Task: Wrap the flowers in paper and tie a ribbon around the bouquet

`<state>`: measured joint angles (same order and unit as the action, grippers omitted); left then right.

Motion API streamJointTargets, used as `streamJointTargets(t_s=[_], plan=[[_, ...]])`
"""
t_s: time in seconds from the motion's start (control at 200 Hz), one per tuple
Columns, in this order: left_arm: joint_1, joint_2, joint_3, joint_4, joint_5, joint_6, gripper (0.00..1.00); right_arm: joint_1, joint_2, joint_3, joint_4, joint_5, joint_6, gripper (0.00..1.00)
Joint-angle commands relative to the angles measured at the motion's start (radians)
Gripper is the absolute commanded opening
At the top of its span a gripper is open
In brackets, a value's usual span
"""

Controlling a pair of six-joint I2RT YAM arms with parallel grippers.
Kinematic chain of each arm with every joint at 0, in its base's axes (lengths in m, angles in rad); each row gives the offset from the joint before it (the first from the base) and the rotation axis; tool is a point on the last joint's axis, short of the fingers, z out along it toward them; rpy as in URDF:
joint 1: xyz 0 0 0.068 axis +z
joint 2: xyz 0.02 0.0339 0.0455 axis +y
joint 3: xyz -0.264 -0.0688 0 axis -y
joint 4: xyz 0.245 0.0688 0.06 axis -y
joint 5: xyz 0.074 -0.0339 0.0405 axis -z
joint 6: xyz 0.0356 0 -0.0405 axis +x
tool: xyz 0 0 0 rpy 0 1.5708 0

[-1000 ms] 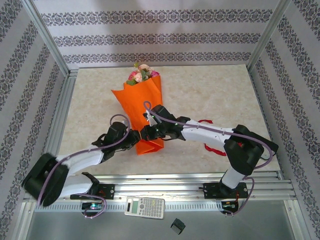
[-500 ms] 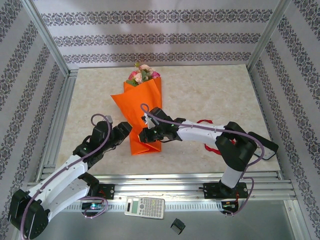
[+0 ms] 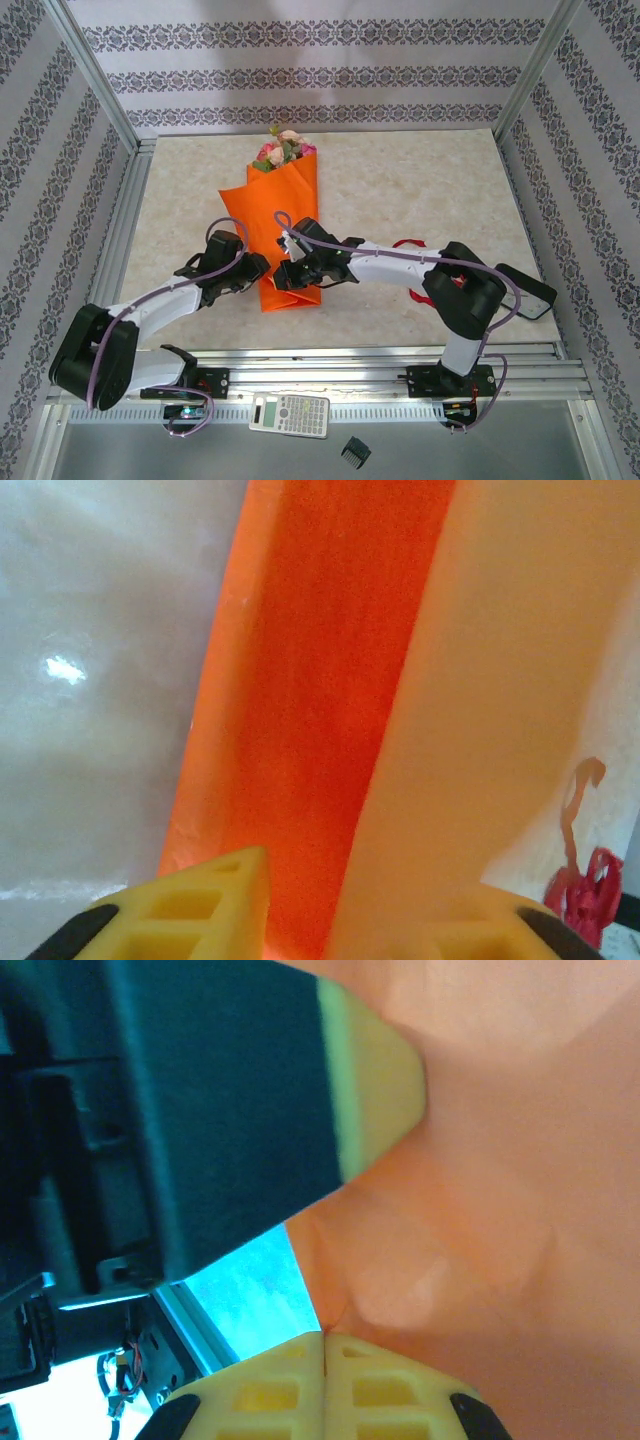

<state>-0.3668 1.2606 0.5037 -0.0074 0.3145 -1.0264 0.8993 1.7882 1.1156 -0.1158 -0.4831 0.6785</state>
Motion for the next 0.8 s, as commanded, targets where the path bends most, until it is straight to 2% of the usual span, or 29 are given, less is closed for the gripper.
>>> streamJointTargets(t_s=[0.0,0.085,0.19,0.27,0.47,0.794], plan=[[0.019,0.024,-0.01,0.012,0.01,0.117,0.08,0.007,0.006,0.039,-0.009,-0.044,0.003,0.0],[0.03,0.053,-0.021,-0.024,-0.007,0.163,0.0,-0.004,-0.022,0.037,-0.029,-0.042,0.003,0.14],[0.059,0.071,-0.054,-0.024,-0.032,0.176,0.0,-0.044,-0.088,-0.012,-0.045,-0.029,0.013,0.35],[0.077,0.08,-0.081,0.009,-0.041,0.164,0.0,-0.094,-0.153,-0.086,-0.032,-0.03,0.033,0.44],[0.103,0.122,-0.108,0.06,-0.054,0.132,0.0,-0.199,-0.202,-0.261,0.002,-0.08,0.062,0.46],[0.111,0.151,-0.135,0.087,-0.054,0.106,0.0,-0.156,-0.073,-0.292,0.125,-0.137,0.141,0.46]])
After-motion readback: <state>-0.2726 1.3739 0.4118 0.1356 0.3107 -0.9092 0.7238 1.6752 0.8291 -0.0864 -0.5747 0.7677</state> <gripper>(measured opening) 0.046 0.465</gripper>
